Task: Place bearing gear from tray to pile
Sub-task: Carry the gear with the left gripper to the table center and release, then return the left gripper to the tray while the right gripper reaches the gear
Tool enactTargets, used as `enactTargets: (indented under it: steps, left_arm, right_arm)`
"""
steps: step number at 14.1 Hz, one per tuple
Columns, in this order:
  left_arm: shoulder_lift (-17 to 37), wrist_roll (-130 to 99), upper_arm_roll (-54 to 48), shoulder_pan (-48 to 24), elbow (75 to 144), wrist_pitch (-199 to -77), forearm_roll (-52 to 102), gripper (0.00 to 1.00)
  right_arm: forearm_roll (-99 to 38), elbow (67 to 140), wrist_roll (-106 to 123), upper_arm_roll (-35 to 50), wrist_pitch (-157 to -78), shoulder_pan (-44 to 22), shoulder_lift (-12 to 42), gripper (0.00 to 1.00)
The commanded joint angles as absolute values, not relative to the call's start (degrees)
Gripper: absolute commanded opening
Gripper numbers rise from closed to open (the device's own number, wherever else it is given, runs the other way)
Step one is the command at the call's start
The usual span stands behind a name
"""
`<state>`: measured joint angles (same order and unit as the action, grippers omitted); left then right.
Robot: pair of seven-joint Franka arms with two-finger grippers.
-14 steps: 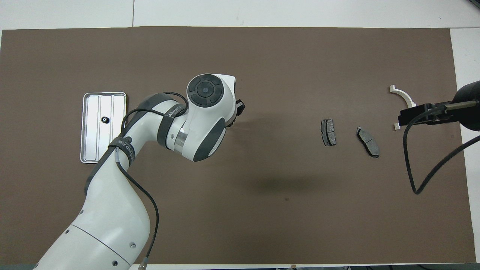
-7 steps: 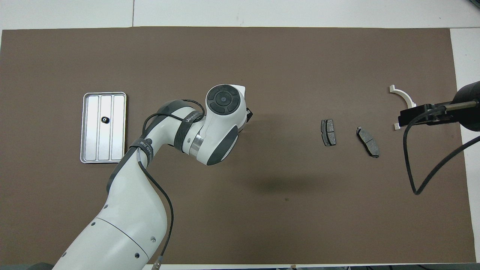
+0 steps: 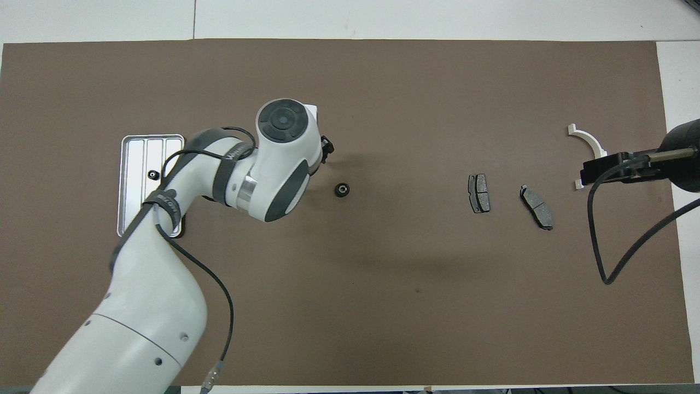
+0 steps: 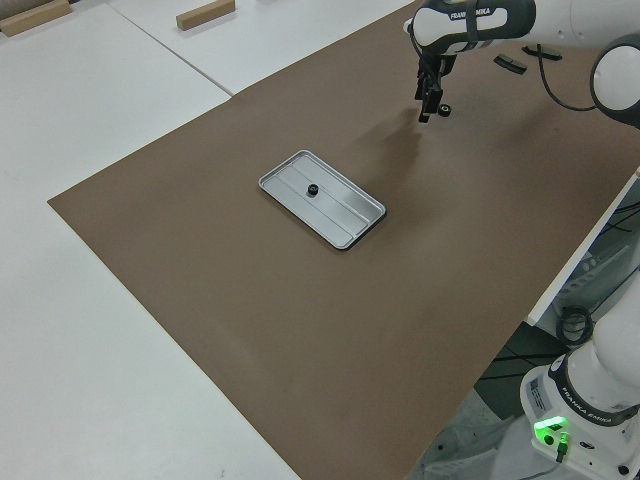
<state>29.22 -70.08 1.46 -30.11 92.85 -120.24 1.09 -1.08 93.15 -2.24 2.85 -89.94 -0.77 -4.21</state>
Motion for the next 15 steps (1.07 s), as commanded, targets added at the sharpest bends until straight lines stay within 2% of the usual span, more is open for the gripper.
enactTargets:
  steps: [1,3,7,9,13,14,15]
  left_arm:
    - [19.71,-68.74,0.88,-22.88,103.06,-118.64,0.44,1.00]
    - [16.53,-59.12,0.79,-16.65,106.86,-121.45,0.44,1.00]
    - [15.38,-27.50,0.62,-4.68,109.07,-121.21,1.22,1.00]
    - [15.21,-19.11,0.79,-2.64,110.21,-122.34,1.58,1.00]
    - [16.26,-16.97,0.88,-2.55,112.14,-126.91,1.50,1.00]
    - [16.26,-15.48,0.97,-2.46,112.67,-127.35,1.49,0.94]
    - [16.35,-13.21,0.88,-2.20,112.76,-127.79,1.49,0.84]
  right_arm:
    - [-1.32,95.45,-9.11,2.90,-90.53,-3.85,-5.45,1.00]
    - [-1.41,95.54,-15.35,2.81,-91.05,-7.10,-4.66,1.00]
    - [-1.76,99.39,-27.83,2.90,-98.94,-12.99,-3.08,1.00]
    - [-2.02,100.02,-35.20,2.90,-101.33,-16.24,-0.89,1.00]
    - [-1.93,99.06,-47.78,2.81,-109.23,-24.24,8.58,1.00]
    - [-1.93,98.36,-50.77,2.81,-111.51,-25.74,11.40,1.00]
    - [-1.85,97.22,-53.85,2.81,-113.71,-27.14,14.30,1.00]
